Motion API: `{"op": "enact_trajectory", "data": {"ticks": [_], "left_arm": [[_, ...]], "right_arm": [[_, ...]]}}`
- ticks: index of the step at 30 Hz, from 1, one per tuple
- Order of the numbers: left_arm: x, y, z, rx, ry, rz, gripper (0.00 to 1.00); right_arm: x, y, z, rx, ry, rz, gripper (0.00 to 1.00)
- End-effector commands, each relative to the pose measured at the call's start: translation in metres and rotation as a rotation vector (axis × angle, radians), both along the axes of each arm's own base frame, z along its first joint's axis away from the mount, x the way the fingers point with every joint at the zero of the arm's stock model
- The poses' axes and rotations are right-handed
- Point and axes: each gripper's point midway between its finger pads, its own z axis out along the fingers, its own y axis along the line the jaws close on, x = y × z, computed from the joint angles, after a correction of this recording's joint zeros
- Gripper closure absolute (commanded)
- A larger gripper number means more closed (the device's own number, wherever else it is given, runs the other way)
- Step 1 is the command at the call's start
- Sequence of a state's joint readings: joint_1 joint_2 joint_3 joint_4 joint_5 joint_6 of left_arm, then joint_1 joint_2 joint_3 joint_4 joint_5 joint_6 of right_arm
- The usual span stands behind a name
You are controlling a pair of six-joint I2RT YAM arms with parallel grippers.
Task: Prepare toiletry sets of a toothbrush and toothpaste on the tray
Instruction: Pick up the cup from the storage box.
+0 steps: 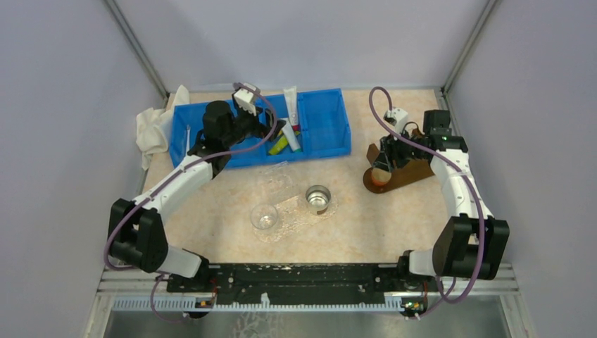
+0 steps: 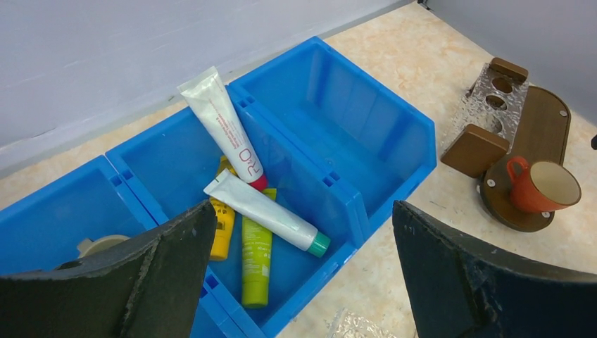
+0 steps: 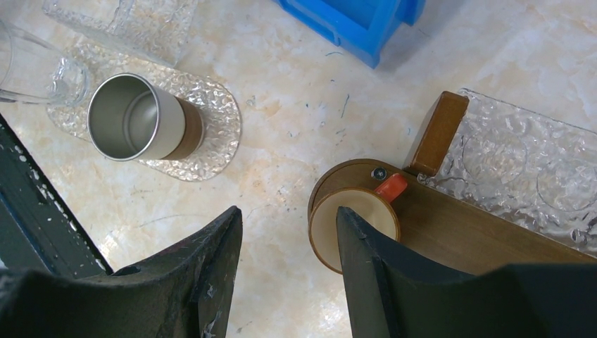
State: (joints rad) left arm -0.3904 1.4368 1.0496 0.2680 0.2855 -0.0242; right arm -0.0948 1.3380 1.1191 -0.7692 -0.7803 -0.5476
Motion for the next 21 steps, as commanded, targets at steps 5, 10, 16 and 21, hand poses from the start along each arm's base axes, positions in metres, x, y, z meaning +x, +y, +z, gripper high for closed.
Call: {"op": "enact_trajectory", "data": {"ticks": [5,10,16,21], "left_arm": [[0.012,0.004,0.010,-0.029,-0.003,0.024,0.01],[0.015,0.005,0.007,-0.023,0.011,0.033,0.01],[0.017,0.005,0.003,-0.019,0.023,0.027,0.01],[0.020,0.005,-0.002,-0.013,0.037,0.034,0.01]], "right_arm": [[0.004,0.001,0.015,0.014,-0.079,0.012,0.48],[0.004,0.001,0.015,0.016,-0.077,0.010,0.48],[0.004,0.001,0.015,0.016,-0.076,0.011,0.48],[0.004,0.001,0.014,0.017,-0.075,0.011,0.48]]}}
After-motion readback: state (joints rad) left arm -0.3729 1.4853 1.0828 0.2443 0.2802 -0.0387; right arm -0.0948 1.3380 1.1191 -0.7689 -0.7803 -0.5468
